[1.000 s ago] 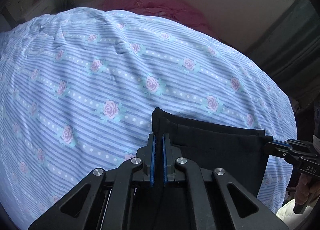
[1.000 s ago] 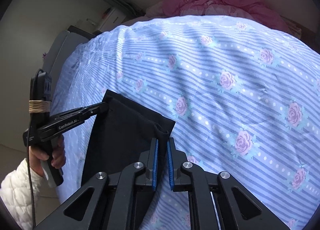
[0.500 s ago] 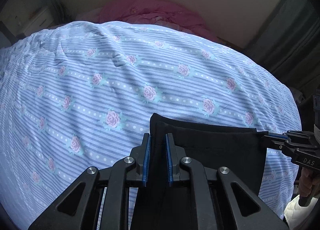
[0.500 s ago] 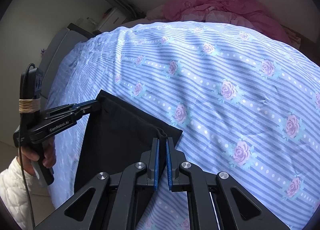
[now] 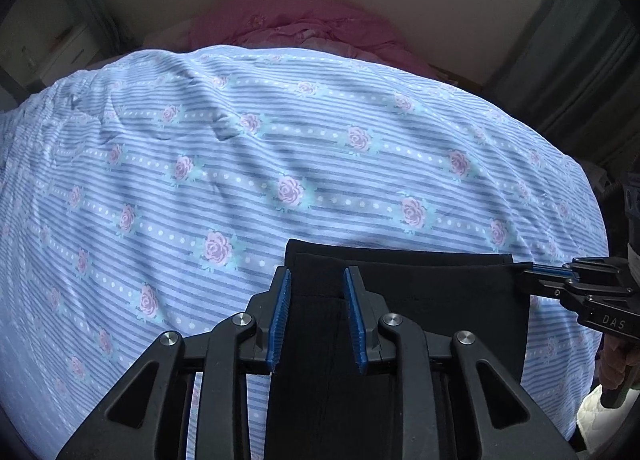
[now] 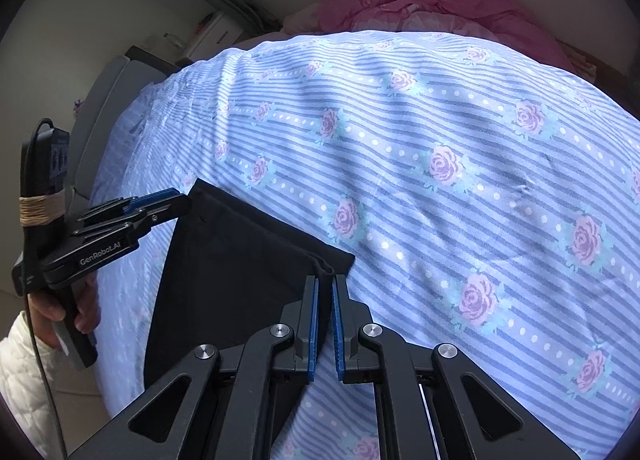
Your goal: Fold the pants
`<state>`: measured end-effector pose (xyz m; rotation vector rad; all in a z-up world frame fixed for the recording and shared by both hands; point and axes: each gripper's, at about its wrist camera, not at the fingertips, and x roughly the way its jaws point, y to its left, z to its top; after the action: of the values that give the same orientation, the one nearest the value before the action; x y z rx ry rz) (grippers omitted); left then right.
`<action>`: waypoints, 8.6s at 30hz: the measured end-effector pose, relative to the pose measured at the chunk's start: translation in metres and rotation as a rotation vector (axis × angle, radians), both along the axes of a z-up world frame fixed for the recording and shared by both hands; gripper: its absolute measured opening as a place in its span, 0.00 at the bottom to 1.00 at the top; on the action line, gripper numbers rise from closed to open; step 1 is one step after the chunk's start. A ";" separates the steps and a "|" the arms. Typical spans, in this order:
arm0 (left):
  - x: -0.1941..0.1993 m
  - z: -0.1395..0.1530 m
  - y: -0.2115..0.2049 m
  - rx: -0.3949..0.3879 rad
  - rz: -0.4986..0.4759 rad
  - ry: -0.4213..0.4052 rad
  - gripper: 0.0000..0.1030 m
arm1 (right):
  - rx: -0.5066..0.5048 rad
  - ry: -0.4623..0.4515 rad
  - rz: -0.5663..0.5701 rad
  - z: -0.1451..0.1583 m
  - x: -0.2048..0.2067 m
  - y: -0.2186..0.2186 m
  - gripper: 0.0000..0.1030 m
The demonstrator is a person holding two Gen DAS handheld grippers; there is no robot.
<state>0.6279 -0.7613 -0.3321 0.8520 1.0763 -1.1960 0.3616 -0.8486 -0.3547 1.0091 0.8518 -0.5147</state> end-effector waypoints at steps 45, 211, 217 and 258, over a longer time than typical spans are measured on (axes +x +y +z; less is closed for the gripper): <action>0.003 -0.020 0.008 0.029 0.055 0.114 0.27 | 0.028 0.001 -0.004 -0.010 -0.001 -0.003 0.08; -0.050 -0.025 0.610 -0.247 1.025 0.445 0.08 | -0.024 0.249 0.814 0.064 -0.010 0.485 0.34; -0.051 -0.033 0.602 -0.153 1.005 0.455 0.27 | -0.009 0.252 0.810 0.061 -0.003 0.495 0.34; -0.371 0.225 0.772 -0.263 1.382 -0.120 0.87 | -0.381 -0.147 1.198 0.248 -0.103 0.636 0.77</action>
<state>0.2572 0.0104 -0.1074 -0.1270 1.0329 -0.0867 0.2583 -0.2127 -0.1065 0.0754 1.0102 0.4134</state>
